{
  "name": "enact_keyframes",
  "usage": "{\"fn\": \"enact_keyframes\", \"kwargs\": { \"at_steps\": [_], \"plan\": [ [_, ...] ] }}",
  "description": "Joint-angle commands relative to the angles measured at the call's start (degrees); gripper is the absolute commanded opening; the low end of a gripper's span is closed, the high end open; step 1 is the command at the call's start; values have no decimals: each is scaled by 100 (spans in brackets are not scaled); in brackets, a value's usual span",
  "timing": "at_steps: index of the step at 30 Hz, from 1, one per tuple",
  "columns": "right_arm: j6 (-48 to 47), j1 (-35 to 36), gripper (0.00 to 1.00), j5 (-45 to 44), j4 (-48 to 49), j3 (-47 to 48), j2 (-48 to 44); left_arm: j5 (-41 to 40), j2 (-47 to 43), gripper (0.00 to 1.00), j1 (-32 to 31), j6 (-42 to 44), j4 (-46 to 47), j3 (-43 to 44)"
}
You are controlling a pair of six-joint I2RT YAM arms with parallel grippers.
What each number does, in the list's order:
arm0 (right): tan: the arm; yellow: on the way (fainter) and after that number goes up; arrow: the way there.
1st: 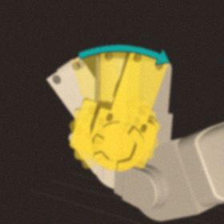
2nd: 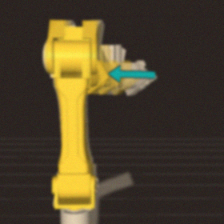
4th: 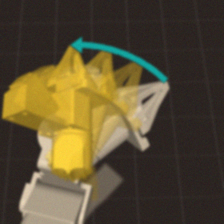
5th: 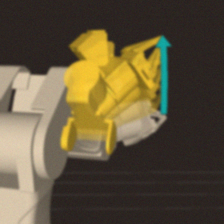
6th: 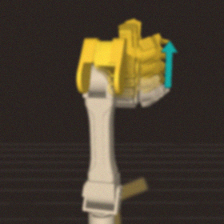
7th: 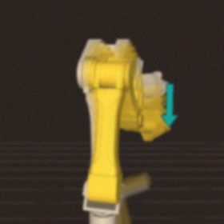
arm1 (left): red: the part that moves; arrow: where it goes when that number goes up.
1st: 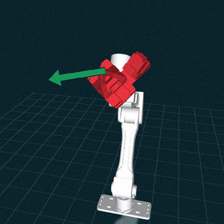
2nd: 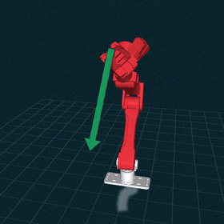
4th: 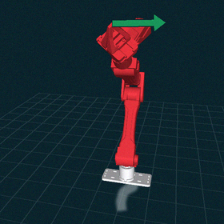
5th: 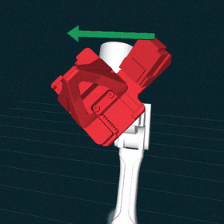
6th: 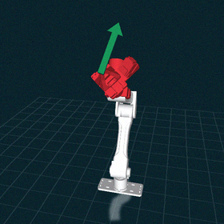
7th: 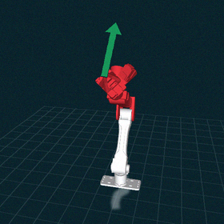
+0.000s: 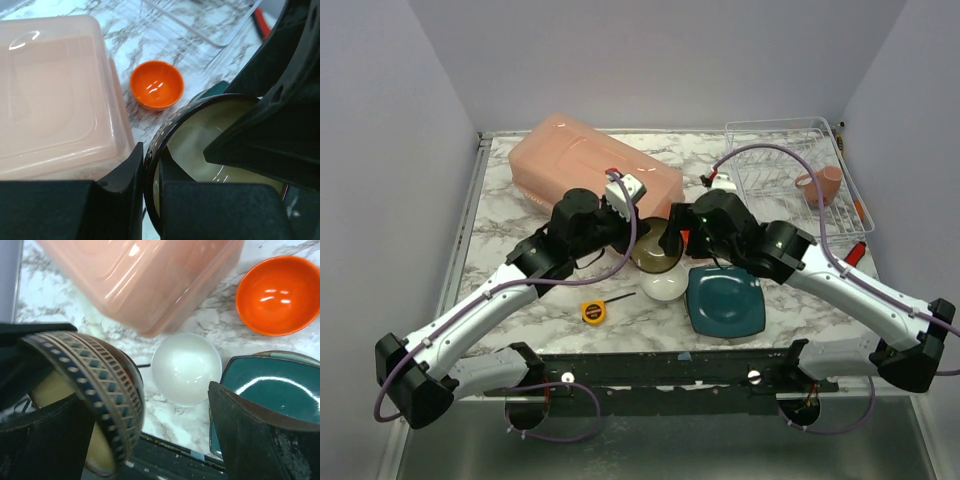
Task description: Load the mixed dishes into the dish rack
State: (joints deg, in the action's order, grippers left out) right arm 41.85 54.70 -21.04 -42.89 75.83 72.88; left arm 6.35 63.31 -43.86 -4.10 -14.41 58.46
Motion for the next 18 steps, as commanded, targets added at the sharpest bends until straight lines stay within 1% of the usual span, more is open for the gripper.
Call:
{"fn": "enact_keyframes", "kwargs": {
  "at_steps": [1, 3, 4, 5, 7, 11, 13, 18],
  "plan": [
    [-241, 16, 92, 1044, 509, -490, -674, 1658, -445, 0, 312, -662, 869, -84],
    [-288, 19, 93, 1601, 1025, -842, -1054, 2264, -513, 0, 468, -871, 1155, -168],
    [-305, 15, 96, 1844, 1194, -951, -1210, 2550, -561, 0, 566, -985, 1341, -217],
    [-304, 22, 100, 1979, 1252, -1025, -1370, 2816, -605, 0, 627, -1100, 1487, -282],
    [-323, 15, 100, 2068, 1364, -1129, -1651, 3202, -698, 0, 746, -1267, 1896, -414],
    [-356, 15, 100, 3075, 2178, -1614, -2176, 3608, -776, 0, 789, -1482, 2351, -592],
    [-319, 17, 100, 3412, 2510, -1803, -2316, 3710, -768, 0, 789, -1523, 2461, -629],
    [-258, 15, 100, 3577, 2608, -1934, -2350, 3894, -751, 0, 797, -1653, 2756, -737]
  ]
}}
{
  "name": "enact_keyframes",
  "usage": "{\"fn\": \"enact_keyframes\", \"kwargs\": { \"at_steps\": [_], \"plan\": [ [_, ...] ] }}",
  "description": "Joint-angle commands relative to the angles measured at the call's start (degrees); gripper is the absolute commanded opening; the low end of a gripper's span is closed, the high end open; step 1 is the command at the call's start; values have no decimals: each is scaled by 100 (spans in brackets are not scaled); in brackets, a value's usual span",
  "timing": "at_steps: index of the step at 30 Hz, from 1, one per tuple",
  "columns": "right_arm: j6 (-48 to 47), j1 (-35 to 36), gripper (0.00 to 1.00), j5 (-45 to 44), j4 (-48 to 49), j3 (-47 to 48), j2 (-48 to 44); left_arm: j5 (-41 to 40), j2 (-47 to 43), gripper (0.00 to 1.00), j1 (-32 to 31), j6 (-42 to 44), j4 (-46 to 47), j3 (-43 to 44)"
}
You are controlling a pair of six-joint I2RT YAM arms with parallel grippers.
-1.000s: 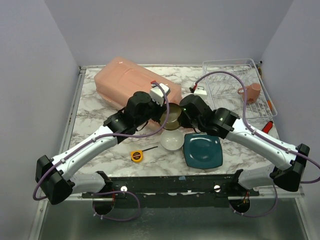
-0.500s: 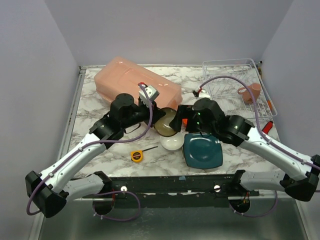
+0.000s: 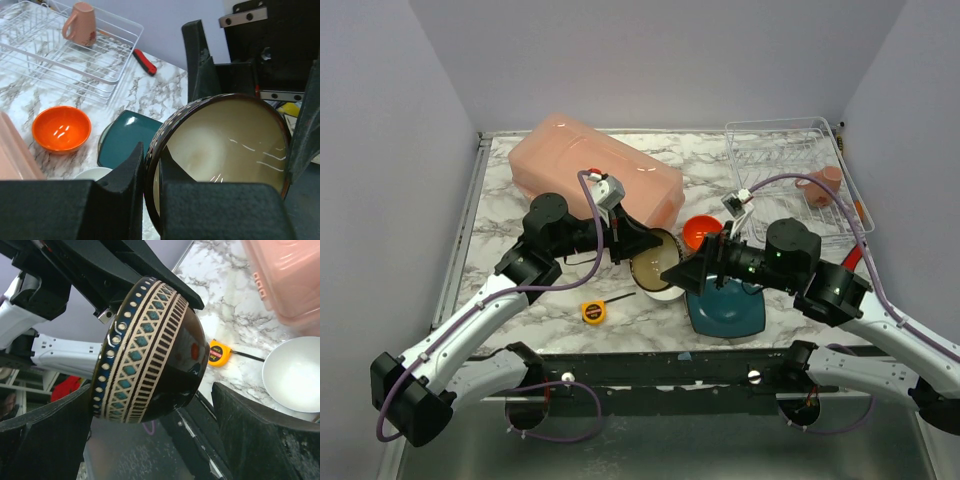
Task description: Load the mixed dishes into the dish rack
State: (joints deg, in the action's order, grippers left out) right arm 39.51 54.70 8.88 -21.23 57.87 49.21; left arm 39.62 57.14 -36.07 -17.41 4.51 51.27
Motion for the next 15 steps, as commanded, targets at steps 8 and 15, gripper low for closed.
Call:
{"fn": "enact_keyframes", "kwargs": {
  "at_steps": [8, 15],
  "plan": [
    [156, 15, 94, 521, 856, -451, -145, 535, -142, 0, 18, -282, 877, -46],
    [357, 15, 86, 363, 1066, -651, -364, 247, -164, 0, 13, -125, 712, -38]
  ]
}}
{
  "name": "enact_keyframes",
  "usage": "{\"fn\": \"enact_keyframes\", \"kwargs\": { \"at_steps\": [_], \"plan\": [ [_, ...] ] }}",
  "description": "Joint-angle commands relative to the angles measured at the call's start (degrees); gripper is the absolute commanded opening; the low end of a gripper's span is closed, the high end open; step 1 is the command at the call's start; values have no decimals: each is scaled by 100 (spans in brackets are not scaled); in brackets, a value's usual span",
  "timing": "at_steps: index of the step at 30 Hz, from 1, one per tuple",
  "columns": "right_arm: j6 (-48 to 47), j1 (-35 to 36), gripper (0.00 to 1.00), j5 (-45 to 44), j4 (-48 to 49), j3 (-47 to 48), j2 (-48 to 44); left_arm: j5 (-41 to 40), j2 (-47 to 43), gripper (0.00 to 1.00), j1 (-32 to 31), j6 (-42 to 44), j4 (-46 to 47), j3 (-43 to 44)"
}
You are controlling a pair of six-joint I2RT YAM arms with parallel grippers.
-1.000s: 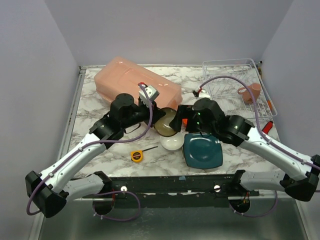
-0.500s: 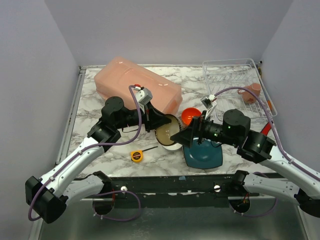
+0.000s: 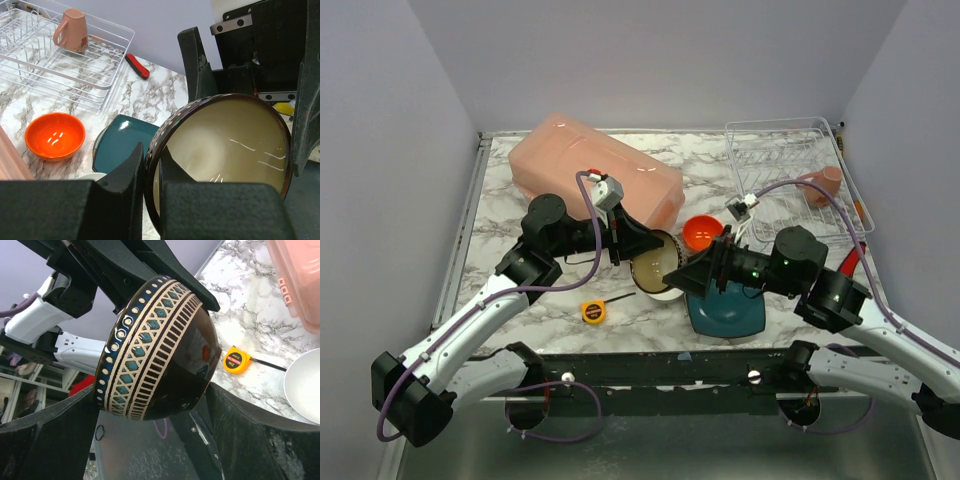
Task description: Load the mixed dishes into the dish rack
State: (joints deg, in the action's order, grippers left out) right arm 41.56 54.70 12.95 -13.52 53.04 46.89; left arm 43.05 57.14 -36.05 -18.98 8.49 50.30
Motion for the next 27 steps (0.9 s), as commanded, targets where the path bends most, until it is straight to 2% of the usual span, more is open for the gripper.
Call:
{"fn": "enact_keyframes", "kwargs": {
  "at_steps": [1, 6, 8, 10, 12, 15, 18, 19, 23, 25, 27],
  "plan": [
    [190, 17, 85, -37, 333, -185, -115, -108, -158, 0, 11, 43, 305, 65],
    [344, 20, 75, -6, 390, -106, 122, -187, -176, 0, 2, 95, 276, 50],
    [406, 15, 67, 8, 400, -64, 227, -223, -185, 0, 4, 112, 261, 52],
    [448, 16, 38, 8, 400, -40, 311, -237, -191, 0, 4, 136, 242, 50],
    [495, 15, 3, -5, 424, -39, 346, -306, -204, 0, 2, 145, 194, 62],
    [645, 15, 0, -139, 538, -133, 291, -593, -156, 0, -6, 153, -146, 231],
    [987, 15, 0, -670, 527, -259, 128, -894, -23, 0, -6, 307, -786, 545],
    [1108, 17, 0, -857, 517, -302, 55, -974, 12, 4, -2, 345, -838, 622],
    [1286, 18, 0, -1026, 458, -280, 17, -1148, -14, 36, -7, 334, -994, 623],
    [1335, 15, 0, -1128, 290, -192, 91, -1212, -59, 47, -7, 334, -996, 604],
    [1377, 17, 0, -1212, 185, -130, 147, -1264, -105, 53, -7, 347, -989, 578]
  ]
}}
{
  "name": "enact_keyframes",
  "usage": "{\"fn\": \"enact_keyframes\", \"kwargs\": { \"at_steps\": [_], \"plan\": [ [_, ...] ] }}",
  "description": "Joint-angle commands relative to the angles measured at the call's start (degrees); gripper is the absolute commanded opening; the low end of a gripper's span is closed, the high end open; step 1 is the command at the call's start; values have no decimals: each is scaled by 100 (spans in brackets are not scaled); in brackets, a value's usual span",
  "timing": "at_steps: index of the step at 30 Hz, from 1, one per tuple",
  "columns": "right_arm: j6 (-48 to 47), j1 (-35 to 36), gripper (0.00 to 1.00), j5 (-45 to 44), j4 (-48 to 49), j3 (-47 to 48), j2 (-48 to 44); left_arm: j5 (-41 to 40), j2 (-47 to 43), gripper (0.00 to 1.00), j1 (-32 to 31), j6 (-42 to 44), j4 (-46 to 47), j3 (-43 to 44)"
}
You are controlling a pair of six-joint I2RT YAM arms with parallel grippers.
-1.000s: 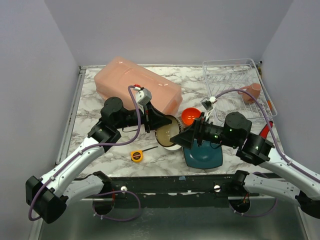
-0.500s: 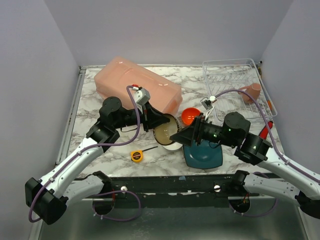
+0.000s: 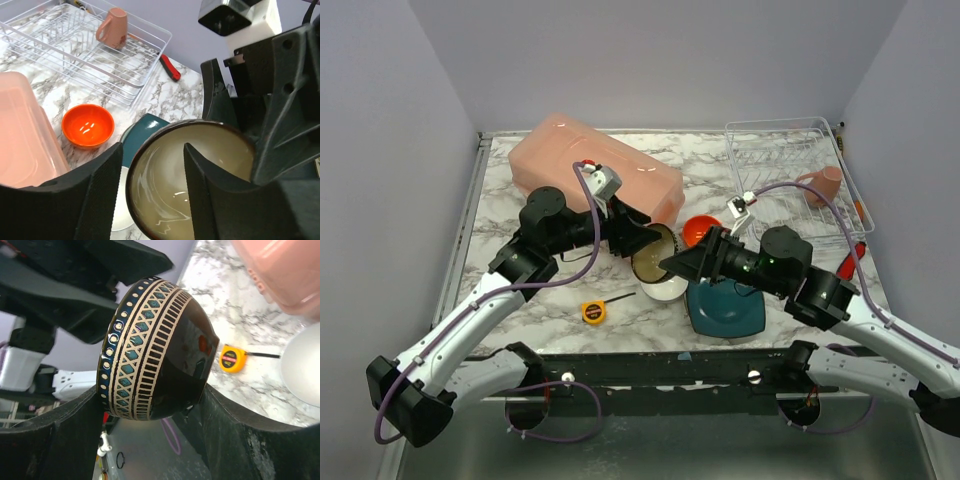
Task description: Load the mixed dishes into the dish rack
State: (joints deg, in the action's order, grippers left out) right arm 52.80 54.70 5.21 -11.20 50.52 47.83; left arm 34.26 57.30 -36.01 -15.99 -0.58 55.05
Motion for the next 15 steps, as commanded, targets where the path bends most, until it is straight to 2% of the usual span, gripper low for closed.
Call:
{"fn": "enact_keyframes", "kwargs": {
  "at_steps": [1, 7, 15],
  "plan": [
    [264, 15, 0, -437, -57, 125, 87, -414, -143, 55, -5, 60, -79, 86],
    [400, 17, 0, -491, -57, 180, 156, -552, -128, 64, -11, 105, -189, 116],
    [111, 19, 0, -1630, -863, 585, -167, -883, -317, 67, -7, 236, -241, 50]
  ]
}}
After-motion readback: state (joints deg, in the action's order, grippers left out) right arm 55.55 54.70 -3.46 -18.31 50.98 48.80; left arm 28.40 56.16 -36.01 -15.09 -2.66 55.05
